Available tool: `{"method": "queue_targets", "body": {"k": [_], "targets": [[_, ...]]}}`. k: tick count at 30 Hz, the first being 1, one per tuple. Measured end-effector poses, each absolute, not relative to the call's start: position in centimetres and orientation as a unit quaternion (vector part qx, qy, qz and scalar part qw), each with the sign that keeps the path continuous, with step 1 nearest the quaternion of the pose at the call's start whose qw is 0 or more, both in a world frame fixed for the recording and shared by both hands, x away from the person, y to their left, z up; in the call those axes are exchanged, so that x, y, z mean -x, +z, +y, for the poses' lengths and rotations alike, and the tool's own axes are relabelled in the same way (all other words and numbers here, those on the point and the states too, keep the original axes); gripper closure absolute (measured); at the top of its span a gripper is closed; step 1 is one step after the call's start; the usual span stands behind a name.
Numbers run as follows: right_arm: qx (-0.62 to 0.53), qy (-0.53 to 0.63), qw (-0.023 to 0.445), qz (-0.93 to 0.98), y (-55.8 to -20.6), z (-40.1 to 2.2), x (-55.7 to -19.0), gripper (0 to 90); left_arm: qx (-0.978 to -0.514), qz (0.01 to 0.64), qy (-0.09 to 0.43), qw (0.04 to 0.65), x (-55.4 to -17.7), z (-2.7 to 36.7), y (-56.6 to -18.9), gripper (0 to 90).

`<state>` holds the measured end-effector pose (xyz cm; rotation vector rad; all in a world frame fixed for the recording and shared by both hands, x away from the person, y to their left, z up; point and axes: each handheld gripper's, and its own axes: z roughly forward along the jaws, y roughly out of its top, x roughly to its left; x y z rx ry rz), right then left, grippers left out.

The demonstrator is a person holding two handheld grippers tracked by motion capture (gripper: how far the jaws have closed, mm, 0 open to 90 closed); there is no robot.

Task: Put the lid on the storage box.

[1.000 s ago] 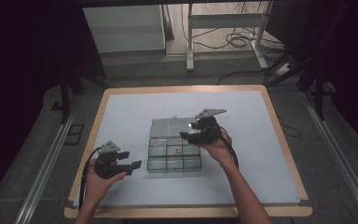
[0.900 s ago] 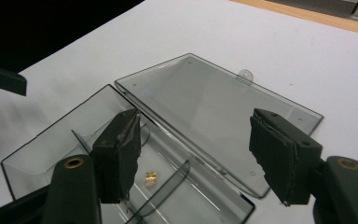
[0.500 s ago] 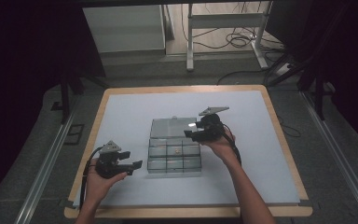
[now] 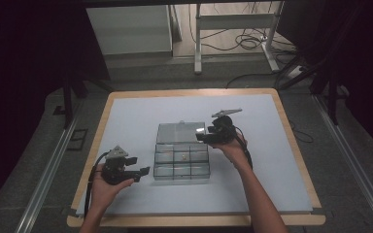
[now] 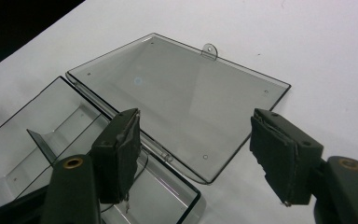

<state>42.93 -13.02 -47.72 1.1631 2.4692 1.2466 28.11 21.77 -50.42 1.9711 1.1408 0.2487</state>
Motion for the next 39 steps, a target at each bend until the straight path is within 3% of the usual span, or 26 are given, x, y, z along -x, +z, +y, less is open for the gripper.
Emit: {"method": "queue_targets", "body": {"k": [39], "targets": [[-0.448,0.375,0.017,0.811,-50.9,-12.1,-47.3,29.2,-0.779,0.459,0.101,0.415,-27.9,22.5,-50.4,30.3]]}}
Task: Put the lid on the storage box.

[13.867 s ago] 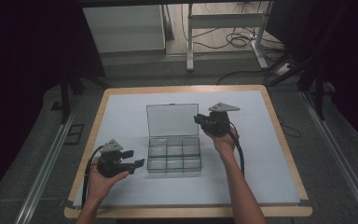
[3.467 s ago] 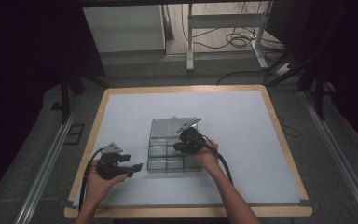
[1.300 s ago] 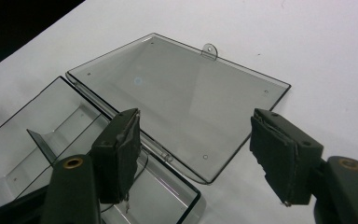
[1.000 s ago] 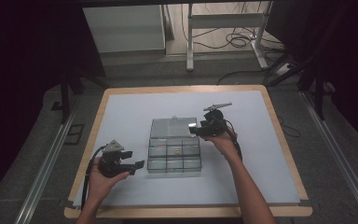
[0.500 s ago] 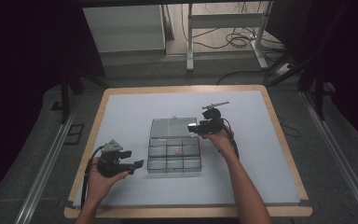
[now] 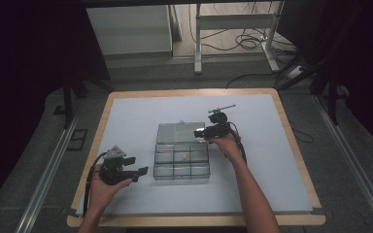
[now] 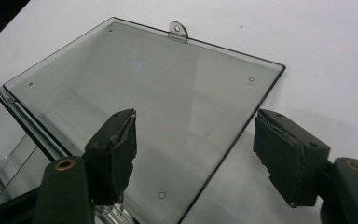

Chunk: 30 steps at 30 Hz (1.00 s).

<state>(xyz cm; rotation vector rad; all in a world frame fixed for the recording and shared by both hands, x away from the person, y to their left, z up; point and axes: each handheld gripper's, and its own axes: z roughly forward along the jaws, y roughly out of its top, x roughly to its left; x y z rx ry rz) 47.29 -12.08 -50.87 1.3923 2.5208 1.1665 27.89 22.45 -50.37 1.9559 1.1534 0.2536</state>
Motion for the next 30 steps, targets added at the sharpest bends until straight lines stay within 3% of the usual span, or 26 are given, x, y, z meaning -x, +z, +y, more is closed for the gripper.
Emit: {"method": "queue_targets", "body": {"k": [16,30], "targets": [[-0.472,0.375,-0.029,0.797,-51.7,-12.5,-47.8,27.1,-0.778,0.460,0.102,0.416,-27.8,22.5,-50.3,30.3],[-0.478,0.386,-0.066,0.786,-52.0,-12.8,-48.0,34.2,-0.780,0.458,0.102,0.414,-27.8,22.3,-50.4,30.3]]}}
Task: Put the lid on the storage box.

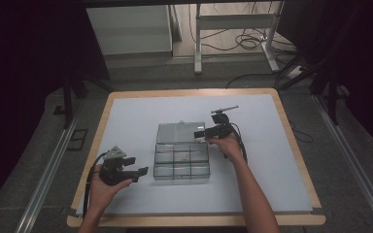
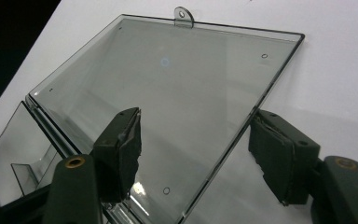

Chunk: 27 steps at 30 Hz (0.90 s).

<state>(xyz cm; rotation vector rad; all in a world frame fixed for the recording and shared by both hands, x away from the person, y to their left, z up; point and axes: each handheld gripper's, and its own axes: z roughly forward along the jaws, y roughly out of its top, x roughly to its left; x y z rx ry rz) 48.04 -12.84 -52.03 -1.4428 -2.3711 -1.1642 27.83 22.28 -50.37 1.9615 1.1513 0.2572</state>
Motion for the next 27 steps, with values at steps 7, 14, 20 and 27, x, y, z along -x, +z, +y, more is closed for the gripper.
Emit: {"method": "queue_targets", "body": {"k": [7,14,20,27], "targets": [[0.479,-0.388,0.071,-0.784,-52.07,-12.90,-48.06,35.7,-0.780,0.458,0.102,0.414,-27.82,22.30,-50.34,30.2],[0.472,-0.394,0.063,-0.786,-51.77,-12.83,-47.91,38.7,-0.780,0.458,0.103,0.415,-27.79,22.31,-50.27,30.2],[0.463,-0.400,0.049,-0.789,-51.45,-12.74,-47.73,40.9,-0.779,0.458,0.103,0.415,-27.79,22.27,-50.29,30.2],[0.457,-0.405,0.041,-0.791,-51.23,-12.72,-47.55,42.8,-0.780,0.457,0.103,0.415,-27.80,22.31,-50.28,30.2]]}}
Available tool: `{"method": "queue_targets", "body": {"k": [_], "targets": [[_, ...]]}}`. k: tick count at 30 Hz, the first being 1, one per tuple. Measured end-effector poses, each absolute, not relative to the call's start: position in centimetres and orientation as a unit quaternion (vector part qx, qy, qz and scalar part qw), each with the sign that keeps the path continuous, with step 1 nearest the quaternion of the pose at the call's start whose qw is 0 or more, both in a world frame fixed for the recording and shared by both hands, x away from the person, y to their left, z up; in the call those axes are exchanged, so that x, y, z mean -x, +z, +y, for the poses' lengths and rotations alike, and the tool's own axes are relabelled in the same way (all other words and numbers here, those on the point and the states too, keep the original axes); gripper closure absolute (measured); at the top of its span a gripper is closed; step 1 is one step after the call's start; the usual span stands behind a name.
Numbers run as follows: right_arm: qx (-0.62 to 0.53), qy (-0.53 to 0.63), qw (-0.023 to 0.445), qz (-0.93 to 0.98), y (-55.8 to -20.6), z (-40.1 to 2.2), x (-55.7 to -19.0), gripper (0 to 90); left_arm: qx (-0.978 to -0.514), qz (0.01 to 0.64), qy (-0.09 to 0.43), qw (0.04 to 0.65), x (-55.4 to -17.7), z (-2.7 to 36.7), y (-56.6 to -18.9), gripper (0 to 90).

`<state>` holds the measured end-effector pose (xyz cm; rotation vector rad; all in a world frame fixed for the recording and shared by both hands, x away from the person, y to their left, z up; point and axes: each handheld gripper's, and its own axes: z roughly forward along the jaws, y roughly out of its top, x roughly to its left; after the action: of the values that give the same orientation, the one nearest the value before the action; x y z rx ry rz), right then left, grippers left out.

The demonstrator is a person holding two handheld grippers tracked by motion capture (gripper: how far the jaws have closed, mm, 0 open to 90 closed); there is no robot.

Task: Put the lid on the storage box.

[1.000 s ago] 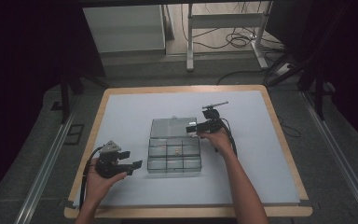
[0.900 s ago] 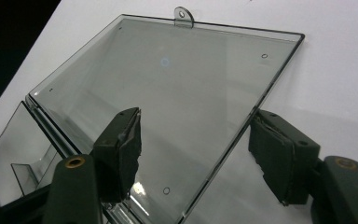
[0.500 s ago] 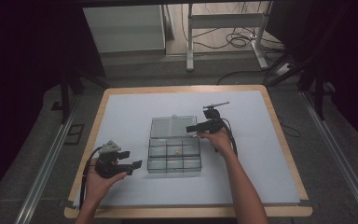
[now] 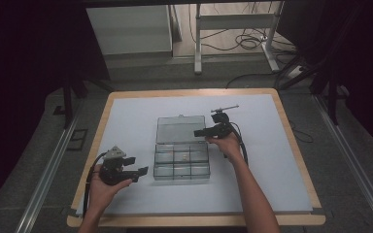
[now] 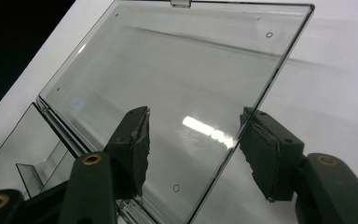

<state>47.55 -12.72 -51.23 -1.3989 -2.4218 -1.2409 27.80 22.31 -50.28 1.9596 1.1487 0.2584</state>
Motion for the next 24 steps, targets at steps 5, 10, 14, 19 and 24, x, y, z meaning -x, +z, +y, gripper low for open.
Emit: {"method": "queue_targets", "body": {"k": [5,10,14,19,24], "targets": [[0.454,-0.407,0.036,-0.792,-51.0,-12.8,-47.4,44.7,-0.780,0.457,0.103,0.415,-27.8,22.3,-50.3,30.2],[0.452,-0.408,0.027,-0.793,-50.8,-12.8,-47.2,46.8,-0.780,0.457,0.103,0.415,-27.8,22.3,-50.3,30.2],[0.448,-0.410,0.021,-0.794,-50.5,-12.8,-47.0,48.9,-0.781,0.457,0.103,0.414,-27.8,22.2,-50.3,30.2],[0.445,-0.416,0.011,-0.793,-50.3,-12.8,-46.7,51.4,-0.783,0.457,0.101,0.410,-27.9,22.2,-50.5,30.1],[0.443,-0.422,0.006,-0.791,-50.2,-13.0,-46.4,53.7,-0.783,0.456,0.102,0.410,-27.9,22.1,-50.5,30.1]]}}
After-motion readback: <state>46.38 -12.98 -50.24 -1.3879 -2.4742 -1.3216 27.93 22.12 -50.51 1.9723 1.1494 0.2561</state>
